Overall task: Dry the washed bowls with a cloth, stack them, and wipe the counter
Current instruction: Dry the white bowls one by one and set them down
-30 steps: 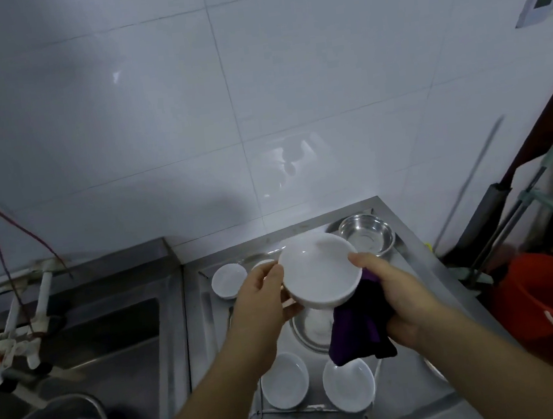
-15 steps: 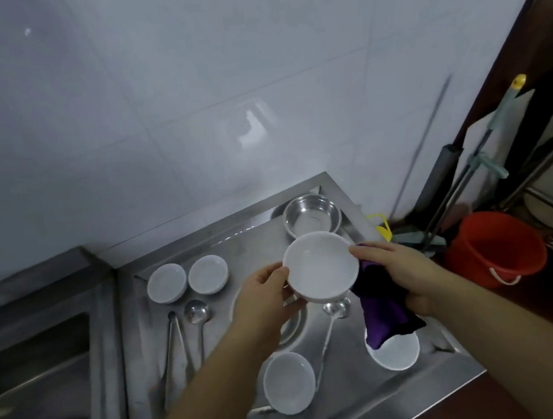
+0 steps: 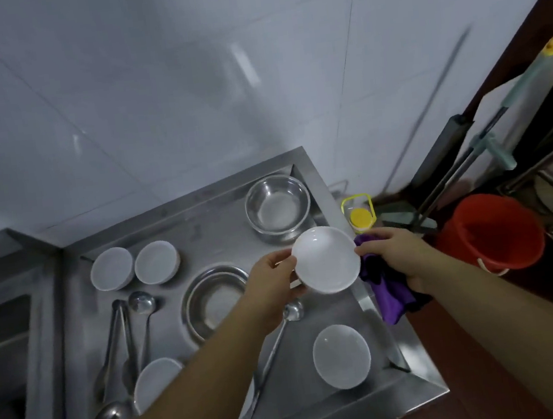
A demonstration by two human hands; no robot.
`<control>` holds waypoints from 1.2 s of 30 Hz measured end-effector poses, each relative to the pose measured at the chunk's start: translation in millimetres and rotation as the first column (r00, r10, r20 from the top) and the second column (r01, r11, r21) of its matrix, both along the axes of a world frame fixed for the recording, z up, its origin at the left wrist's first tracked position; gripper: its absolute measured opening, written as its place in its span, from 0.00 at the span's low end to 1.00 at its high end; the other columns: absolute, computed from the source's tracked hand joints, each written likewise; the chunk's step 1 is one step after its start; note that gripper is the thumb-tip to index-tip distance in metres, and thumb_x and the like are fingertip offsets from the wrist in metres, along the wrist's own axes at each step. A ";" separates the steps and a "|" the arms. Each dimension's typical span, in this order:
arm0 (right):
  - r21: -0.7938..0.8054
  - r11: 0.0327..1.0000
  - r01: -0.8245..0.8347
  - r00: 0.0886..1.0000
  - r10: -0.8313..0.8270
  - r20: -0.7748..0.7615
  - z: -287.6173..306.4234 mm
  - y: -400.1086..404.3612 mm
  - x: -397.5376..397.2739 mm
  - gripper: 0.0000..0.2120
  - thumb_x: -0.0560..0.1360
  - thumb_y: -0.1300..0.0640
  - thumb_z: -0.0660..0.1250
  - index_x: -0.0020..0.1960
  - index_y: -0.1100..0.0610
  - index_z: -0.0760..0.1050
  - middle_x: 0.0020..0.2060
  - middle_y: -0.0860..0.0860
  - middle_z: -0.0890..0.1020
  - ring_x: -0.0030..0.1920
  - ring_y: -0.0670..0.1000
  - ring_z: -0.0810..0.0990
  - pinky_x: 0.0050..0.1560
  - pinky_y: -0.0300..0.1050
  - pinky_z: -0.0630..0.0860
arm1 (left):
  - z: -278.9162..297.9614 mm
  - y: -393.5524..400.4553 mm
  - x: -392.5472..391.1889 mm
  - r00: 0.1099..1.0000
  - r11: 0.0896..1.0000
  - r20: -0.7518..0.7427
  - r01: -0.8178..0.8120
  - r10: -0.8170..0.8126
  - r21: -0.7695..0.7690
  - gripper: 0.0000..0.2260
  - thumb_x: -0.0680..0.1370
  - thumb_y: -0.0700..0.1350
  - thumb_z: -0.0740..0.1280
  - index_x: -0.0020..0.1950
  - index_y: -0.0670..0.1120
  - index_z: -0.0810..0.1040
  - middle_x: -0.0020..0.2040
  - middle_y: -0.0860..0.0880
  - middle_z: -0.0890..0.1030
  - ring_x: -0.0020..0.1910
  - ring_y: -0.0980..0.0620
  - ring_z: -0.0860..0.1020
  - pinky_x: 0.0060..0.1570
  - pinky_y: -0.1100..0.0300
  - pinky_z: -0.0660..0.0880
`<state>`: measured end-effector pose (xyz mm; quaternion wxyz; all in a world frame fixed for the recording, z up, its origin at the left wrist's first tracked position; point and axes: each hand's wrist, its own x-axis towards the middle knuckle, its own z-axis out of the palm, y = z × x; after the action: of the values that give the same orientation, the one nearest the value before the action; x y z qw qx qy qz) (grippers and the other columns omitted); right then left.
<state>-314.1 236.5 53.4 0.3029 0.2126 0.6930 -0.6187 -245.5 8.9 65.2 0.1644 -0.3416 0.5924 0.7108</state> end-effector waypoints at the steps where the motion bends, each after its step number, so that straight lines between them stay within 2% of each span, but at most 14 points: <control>1: 0.027 1.000 -0.005 1.000 0.005 0.006 -9.1 1.0 -2.8 0.10 0.74 0.69 0.75 0.52 0.59 0.85 0.37 0.59 0.86 0.32 0.56 0.84 0.32 0.45 0.82 | -7.6 3.7 -2.4 1.000 1.000 0.016 -0.001 0.001 -0.004 0.07 0.85 0.40 0.66 0.60 0.46 0.82 0.57 0.43 0.85 0.55 0.43 0.85 0.45 0.53 0.87; 3: 0.087 0.996 -0.021 1.000 0.020 0.010 -29.3 1.0 -6.3 0.10 0.73 0.69 0.75 0.52 0.59 0.85 0.35 0.57 0.86 0.31 0.54 0.84 0.34 0.46 0.82 | -25.4 8.1 -6.2 0.999 0.999 0.050 0.016 -0.014 -0.031 0.07 0.85 0.40 0.65 0.56 0.49 0.82 0.56 0.45 0.85 0.53 0.45 0.85 0.42 0.56 0.85; 6: 0.173 0.985 -0.024 1.000 0.022 0.012 -62.1 -1.7 -7.7 0.10 0.72 0.68 0.77 0.50 0.55 0.85 0.39 0.55 0.86 0.39 0.56 0.84 0.46 0.53 0.84 | -57.6 9.7 -14.2 0.992 0.995 0.117 0.047 -0.037 -0.084 0.07 0.84 0.41 0.65 0.55 0.51 0.81 0.57 0.46 0.84 0.55 0.43 0.84 0.47 0.52 0.86; 9: 0.284 0.958 -0.034 0.999 0.031 0.016 -92.9 -6.6 -7.9 0.11 0.70 0.64 0.78 0.43 0.47 0.83 0.43 0.53 0.87 0.46 0.57 0.86 0.53 0.54 0.84 | -89.6 7.2 -23.9 0.982 0.981 0.174 0.101 -0.072 -0.166 0.09 0.83 0.41 0.66 0.61 0.48 0.82 0.54 0.48 0.84 0.53 0.44 0.84 0.53 0.47 0.85; 10: 0.312 0.950 -0.033 0.999 0.028 0.020 -102.6 -8.0 -7.5 0.11 0.70 0.62 0.78 0.41 0.46 0.83 0.43 0.52 0.87 0.46 0.57 0.86 0.51 0.52 0.85 | -98.3 6.0 -27.4 0.978 0.972 0.190 0.128 -0.090 -0.196 0.10 0.82 0.41 0.66 0.61 0.48 0.83 0.53 0.49 0.85 0.53 0.45 0.85 0.55 0.44 0.85; 13: 0.359 0.933 -0.021 0.999 0.009 0.035 -125.7 -15.0 -6.6 0.11 0.69 0.59 0.78 0.38 0.44 0.81 0.39 0.47 0.86 0.38 0.47 0.84 0.36 0.37 0.78 | -116.0 4.1 -39.9 0.964 0.941 0.220 0.206 -0.148 -0.268 0.09 0.75 0.45 0.67 0.47 0.57 0.85 0.50 0.51 0.86 0.52 0.45 0.85 0.56 0.43 0.84; 16: 0.407 0.913 -0.036 0.998 0.013 0.060 -140.8 -21.9 -5.1 0.07 0.70 0.55 0.76 0.43 0.44 0.82 0.39 0.43 0.84 0.38 0.42 0.80 0.34 0.37 0.73 | -132.0 2.6 -51.0 0.955 0.919 0.233 0.248 -0.181 -0.306 0.09 0.67 0.50 0.65 0.41 0.59 0.84 0.46 0.54 0.87 0.47 0.47 0.86 0.49 0.47 0.85; 18: 0.424 0.905 -0.029 0.998 0.001 0.066 -149.6 -25.7 -4.5 0.06 0.69 0.53 0.76 0.44 0.44 0.82 0.39 0.44 0.84 0.37 0.43 0.81 0.33 0.37 0.72 | -142.5 0.3 -56.8 0.951 0.902 0.236 0.274 -0.202 -0.333 0.08 0.68 0.49 0.66 0.41 0.59 0.84 0.44 0.57 0.86 0.46 0.49 0.86 0.44 0.52 0.84; 22: 0.442 0.895 -0.067 0.997 0.046 0.059 -162.4 -35.9 -5.0 0.03 0.67 0.52 0.74 0.40 0.48 0.84 0.29 0.45 0.83 0.28 0.43 0.81 0.23 0.36 0.74 | -164.9 -9.7 -62.0 0.945 0.865 0.254 0.296 -0.205 -0.405 0.12 0.78 0.44 0.67 0.54 0.54 0.88 0.49 0.55 0.87 0.49 0.49 0.85 0.52 0.50 0.84; 25: 0.427 0.898 -0.110 0.994 0.090 0.067 -169.6 -41.7 -5.9 0.08 0.64 0.51 0.72 0.43 0.42 0.83 0.30 0.50 0.85 0.32 0.51 0.86 0.33 0.52 0.86 | -176.9 -14.9 -62.7 0.949 0.859 0.257 0.282 -0.184 -0.428 0.12 0.78 0.44 0.68 0.56 0.54 0.88 0.49 0.55 0.87 0.49 0.50 0.86 0.52 0.51 0.84; 27: 0.436 0.891 -0.128 0.992 0.106 0.075 -172.7 -43.6 -7.5 0.05 0.64 0.51 0.72 0.39 0.46 0.84 0.32 0.53 0.85 0.37 0.58 0.87 0.39 0.59 0.87 | -182.7 -16.7 -63.4 0.949 0.846 0.250 0.289 -0.192 -0.448 0.13 0.79 0.43 0.67 0.58 0.53 0.88 0.50 0.55 0.87 0.49 0.52 0.85 0.49 0.56 0.83; 29: 0.435 0.892 -0.126 0.992 0.106 0.070 -175.3 -42.9 -8.6 0.01 0.66 0.52 0.73 0.37 0.49 0.83 0.30 0.53 0.84 0.38 0.58 0.87 0.38 0.57 0.86 | -185.4 -17.0 -63.7 0.945 0.825 0.247 0.309 -0.213 -0.472 0.13 0.79 0.44 0.66 0.59 0.53 0.88 0.51 0.54 0.87 0.51 0.51 0.85 0.49 0.57 0.82; 33: 0.457 0.878 -0.140 0.990 0.120 0.073 -171.9 -35.5 -9.7 0.06 0.69 0.53 0.76 0.34 0.48 0.80 0.31 0.45 0.83 0.37 0.52 0.83 0.34 0.41 0.77 | -180.9 -17.0 -59.3 0.931 0.788 0.260 0.357 -0.257 -0.502 0.16 0.81 0.46 0.65 0.68 0.51 0.82 0.62 0.50 0.84 0.59 0.47 0.82 0.63 0.47 0.80; 36: 0.426 0.897 -0.115 0.993 0.096 0.066 -162.1 -23.8 -4.6 0.04 0.69 0.54 0.77 0.39 0.47 0.82 0.37 0.49 0.86 0.41 0.54 0.85 0.44 0.48 0.83 | -164.5 -16.7 -41.9 0.935 0.707 0.210 0.353 -0.285 -0.613 0.18 0.82 0.45 0.66 0.72 0.49 0.77 0.65 0.49 0.79 0.59 0.49 0.80 0.62 0.53 0.77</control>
<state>-318.7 212.7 -108.7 0.2965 0.2494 0.8160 -0.4289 -287.4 -7.8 -99.4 0.1877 -0.3042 0.8402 0.4078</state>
